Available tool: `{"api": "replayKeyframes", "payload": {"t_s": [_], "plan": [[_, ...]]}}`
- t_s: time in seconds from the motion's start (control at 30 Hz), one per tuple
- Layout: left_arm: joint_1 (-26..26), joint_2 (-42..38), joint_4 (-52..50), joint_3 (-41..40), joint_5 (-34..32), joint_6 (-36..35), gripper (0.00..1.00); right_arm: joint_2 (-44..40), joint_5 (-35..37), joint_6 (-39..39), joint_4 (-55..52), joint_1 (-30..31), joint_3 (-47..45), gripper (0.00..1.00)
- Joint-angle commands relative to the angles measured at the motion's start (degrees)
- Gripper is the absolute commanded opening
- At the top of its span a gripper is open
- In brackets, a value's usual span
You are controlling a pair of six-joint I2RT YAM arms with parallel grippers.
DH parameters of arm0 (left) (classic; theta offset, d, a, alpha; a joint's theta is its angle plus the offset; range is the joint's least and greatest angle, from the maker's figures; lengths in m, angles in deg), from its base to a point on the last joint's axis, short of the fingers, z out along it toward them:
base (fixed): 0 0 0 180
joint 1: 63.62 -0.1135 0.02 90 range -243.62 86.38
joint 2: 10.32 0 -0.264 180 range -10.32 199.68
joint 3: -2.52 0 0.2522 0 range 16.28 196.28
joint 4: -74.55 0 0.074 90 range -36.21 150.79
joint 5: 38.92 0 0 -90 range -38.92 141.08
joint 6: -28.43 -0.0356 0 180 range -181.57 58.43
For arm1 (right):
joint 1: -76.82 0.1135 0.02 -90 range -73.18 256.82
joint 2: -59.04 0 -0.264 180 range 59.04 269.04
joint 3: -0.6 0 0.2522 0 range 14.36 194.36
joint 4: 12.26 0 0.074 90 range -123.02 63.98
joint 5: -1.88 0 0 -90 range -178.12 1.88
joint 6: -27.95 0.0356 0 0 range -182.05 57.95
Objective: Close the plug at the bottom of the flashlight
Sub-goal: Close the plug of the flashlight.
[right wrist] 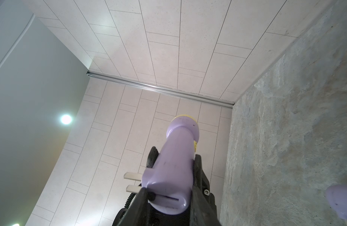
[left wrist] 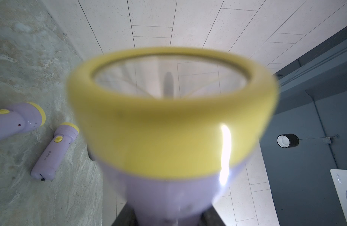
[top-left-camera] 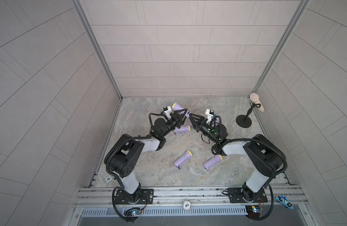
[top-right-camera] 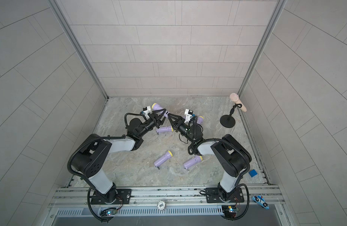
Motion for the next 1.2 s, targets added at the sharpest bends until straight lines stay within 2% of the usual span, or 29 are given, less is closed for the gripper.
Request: {"api": "replayKeyframes", "payload": {"t_s": [0.0, 1.17], "plan": [[0.25, 0.18, 3.77, 0.07, 1.75, 1.27, 0.0, 0.31, -0.2, 1.3, 1.99, 0.06, 1.81, 0.38], [0.6, 0.06, 3.74, 0.23, 2.16, 1.12, 0.0, 2.88, -0.51, 2.48, 1.97, 0.61, 3.62, 0.34]]}}
